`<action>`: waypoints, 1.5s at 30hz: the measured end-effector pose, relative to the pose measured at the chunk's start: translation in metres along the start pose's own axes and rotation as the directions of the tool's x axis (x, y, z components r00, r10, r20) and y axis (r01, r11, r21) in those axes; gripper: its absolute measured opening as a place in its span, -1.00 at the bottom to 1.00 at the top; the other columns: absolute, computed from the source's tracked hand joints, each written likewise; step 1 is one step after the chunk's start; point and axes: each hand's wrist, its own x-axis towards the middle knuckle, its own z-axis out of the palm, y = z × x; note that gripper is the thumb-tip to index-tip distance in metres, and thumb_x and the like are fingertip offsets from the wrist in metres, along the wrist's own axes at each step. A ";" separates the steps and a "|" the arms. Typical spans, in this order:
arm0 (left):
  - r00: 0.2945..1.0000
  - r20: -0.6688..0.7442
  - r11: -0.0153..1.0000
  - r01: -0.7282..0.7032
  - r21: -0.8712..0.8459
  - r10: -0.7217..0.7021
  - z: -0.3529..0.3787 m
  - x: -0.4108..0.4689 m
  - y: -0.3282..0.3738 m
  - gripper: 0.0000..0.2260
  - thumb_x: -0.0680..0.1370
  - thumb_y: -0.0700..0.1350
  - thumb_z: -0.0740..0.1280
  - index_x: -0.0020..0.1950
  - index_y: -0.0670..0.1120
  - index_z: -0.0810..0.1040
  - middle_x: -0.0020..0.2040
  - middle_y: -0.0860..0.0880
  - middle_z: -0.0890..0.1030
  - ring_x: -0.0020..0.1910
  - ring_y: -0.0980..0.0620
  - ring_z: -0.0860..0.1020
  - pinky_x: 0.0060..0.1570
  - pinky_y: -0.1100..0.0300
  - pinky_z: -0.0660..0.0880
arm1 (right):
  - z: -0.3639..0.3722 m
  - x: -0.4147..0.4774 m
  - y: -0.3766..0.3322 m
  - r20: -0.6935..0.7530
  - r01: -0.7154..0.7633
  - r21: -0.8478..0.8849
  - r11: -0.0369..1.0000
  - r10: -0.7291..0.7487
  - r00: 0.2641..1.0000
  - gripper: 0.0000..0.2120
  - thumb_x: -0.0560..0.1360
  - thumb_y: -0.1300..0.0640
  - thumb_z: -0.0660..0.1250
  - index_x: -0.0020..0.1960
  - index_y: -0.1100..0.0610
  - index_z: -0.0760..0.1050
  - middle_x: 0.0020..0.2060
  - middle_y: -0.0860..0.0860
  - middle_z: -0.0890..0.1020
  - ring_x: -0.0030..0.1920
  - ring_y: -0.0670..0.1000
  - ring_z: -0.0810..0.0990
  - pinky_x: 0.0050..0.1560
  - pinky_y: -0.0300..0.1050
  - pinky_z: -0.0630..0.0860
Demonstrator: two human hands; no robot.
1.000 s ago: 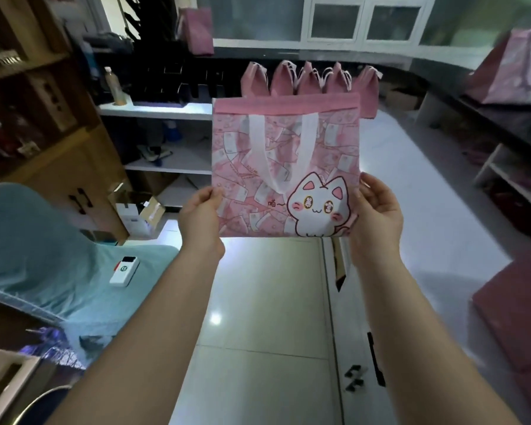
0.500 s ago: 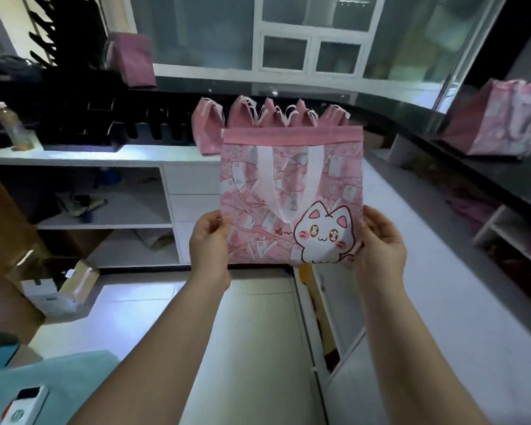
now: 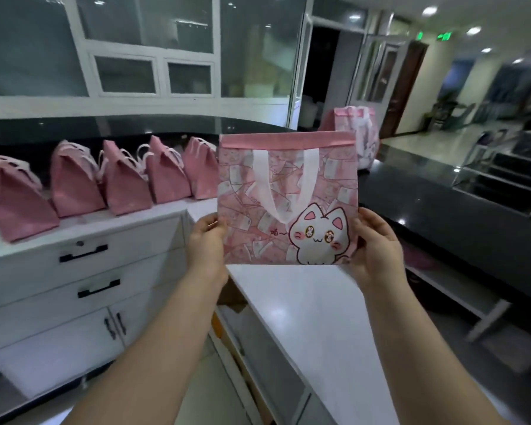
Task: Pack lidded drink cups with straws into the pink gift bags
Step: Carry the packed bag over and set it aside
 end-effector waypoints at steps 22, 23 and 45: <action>0.967 0.255 0.998 0.000 0.062 -0.015 0.312 0.142 -0.150 -0.84 0.56 -0.24 0.34 -0.10 0.02 0.57 -0.11 0.05 0.64 -0.06 0.05 0.61 0.10 0.02 0.59 | -0.071 0.274 -0.011 0.034 0.085 -0.820 0.566 -0.099 0.994 -0.25 0.51 0.18 0.39 0.51 -0.27 0.10 0.55 -0.14 0.12 0.53 0.00 0.11 0.47 0.05 0.18; 0.956 0.292 0.998 0.011 0.057 -0.028 0.320 0.145 -0.159 -0.84 0.55 -0.25 0.35 -0.11 0.03 0.58 -0.13 0.08 0.64 -0.09 0.09 0.60 0.06 0.12 0.60 | -0.073 0.281 -0.003 0.036 0.073 -0.787 0.613 -0.072 0.997 -0.22 0.50 0.19 0.40 0.51 -0.28 0.09 0.52 -0.16 0.19 0.50 -0.01 0.17 0.43 0.00 0.24; 0.449 0.893 0.888 -0.422 0.184 0.028 0.389 0.302 -0.163 -0.70 0.43 -0.06 0.53 0.02 0.17 0.48 -0.05 0.20 0.57 -0.13 0.48 0.51 -0.20 0.52 0.44 | 0.015 0.364 0.046 -0.408 0.068 -0.810 0.582 -0.644 0.648 -0.41 0.36 -0.01 0.54 0.31 -0.11 0.38 0.31 -0.02 0.40 0.32 0.05 0.41 0.31 0.12 0.44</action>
